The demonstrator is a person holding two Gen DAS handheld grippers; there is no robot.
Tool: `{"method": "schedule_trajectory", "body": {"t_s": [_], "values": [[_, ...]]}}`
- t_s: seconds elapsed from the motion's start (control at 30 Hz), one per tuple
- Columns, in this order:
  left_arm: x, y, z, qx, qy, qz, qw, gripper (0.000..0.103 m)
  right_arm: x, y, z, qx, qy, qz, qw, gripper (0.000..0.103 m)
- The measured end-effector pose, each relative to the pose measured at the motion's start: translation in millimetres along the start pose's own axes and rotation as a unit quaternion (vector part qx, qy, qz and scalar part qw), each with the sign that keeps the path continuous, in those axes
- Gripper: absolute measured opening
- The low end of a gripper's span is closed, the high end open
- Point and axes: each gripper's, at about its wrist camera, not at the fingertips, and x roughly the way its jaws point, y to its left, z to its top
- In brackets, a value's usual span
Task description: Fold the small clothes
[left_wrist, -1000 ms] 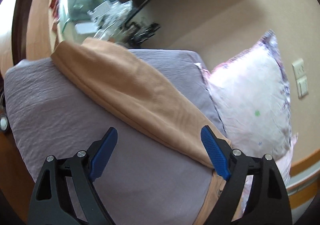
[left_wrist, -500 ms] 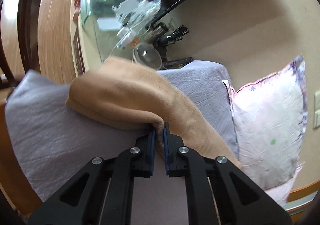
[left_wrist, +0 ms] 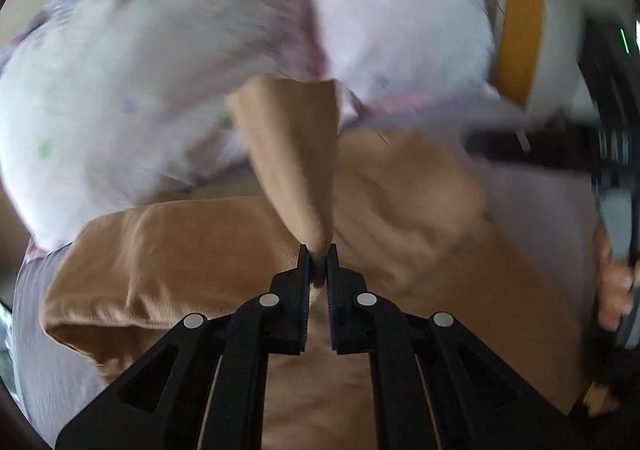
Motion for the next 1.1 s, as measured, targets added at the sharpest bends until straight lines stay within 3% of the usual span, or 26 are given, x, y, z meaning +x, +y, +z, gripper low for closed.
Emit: {"method": "schedule_trajectory", "body": {"t_s": [0.07,0.13,0.23,0.3,0.33,0.43,0.57,0.63,0.7,0.8,1.0,1.1], "values": [[23,-43,-18,0.065,0.035,0.008,0.9972,0.007,1,-21,-1,0.023,0.012,-0.012,1.0,0.073],[16,-50,-29,0.088,0.025,0.031,0.9953,0.013,1,-39,0,0.039,0.021,-0.02,0.999,0.073],[-20,-15,-29,0.029,-0.004,-0.012,0.9995,0.023,4,-49,2,0.043,0.029,-0.024,0.998,0.064],[-42,18,-30,-0.02,-0.036,0.0,0.9991,0.049,15,-46,5,0.034,0.048,-0.016,0.998,0.042],[-50,39,-31,-0.041,-0.053,0.026,0.9974,0.054,21,-41,5,0.026,0.058,-0.015,0.998,0.04],[-50,96,-33,-0.104,-0.047,0.098,0.9887,0.056,41,-23,0,-0.017,0.086,-0.033,0.996,0.033],[-26,136,-40,-0.143,-0.007,0.118,0.9826,0.057,70,-7,-9,-0.077,0.118,-0.078,0.987,0.03],[-11,149,-47,-0.161,0.014,0.108,0.9809,0.057,76,-6,-15,-0.092,0.138,-0.09,0.982,0.021],[-7,150,-55,-0.163,0.02,0.105,0.9807,0.057,74,-1,-23,-0.119,0.139,-0.096,0.978,0.004],[-5,150,-60,-0.158,0.024,0.097,0.9823,0.057,64,8,-26,-0.143,0.125,-0.087,0.978,0.003],[-4,135,-71,-0.136,0.032,0.092,0.986,0.064,48,14,26,-0.147,-0.001,-0.168,0.975,0.003],[0,125,-73,-0.114,0.039,0.108,0.9869,0.067,85,-1,37,-0.125,0.05,-0.193,0.972,0.009]]}}
